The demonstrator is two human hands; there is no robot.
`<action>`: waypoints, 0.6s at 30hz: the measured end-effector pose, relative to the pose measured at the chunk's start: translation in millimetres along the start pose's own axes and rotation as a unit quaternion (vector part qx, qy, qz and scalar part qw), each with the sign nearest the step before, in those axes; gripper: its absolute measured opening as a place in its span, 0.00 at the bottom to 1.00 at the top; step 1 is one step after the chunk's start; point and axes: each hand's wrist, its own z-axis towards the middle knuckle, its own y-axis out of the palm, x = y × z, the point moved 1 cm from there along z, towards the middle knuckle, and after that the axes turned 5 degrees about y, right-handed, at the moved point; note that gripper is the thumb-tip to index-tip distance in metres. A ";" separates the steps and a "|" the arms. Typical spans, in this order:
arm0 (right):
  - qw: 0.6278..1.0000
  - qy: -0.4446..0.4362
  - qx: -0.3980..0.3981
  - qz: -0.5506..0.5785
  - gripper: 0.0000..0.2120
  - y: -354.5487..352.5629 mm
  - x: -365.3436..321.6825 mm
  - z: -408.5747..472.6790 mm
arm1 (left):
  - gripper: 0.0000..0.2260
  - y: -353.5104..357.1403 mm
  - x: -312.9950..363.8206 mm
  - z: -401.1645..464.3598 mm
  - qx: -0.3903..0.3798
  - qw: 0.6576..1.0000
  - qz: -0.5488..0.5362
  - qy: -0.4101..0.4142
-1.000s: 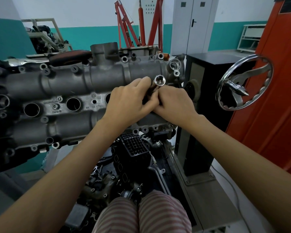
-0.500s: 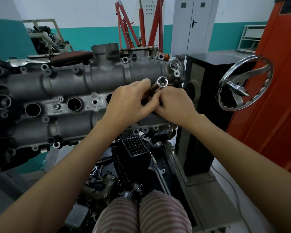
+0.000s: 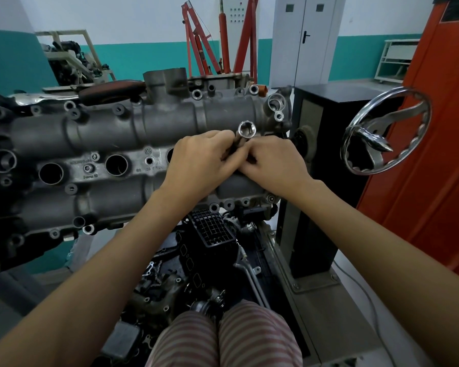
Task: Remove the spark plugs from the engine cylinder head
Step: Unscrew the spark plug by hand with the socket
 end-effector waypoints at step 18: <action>1.000 -0.008 -0.008 -0.004 0.13 -0.7 1.5 -0.1 | 0.19 -0.4 2.6 -0.5 0.002 1.000 0.018 0.013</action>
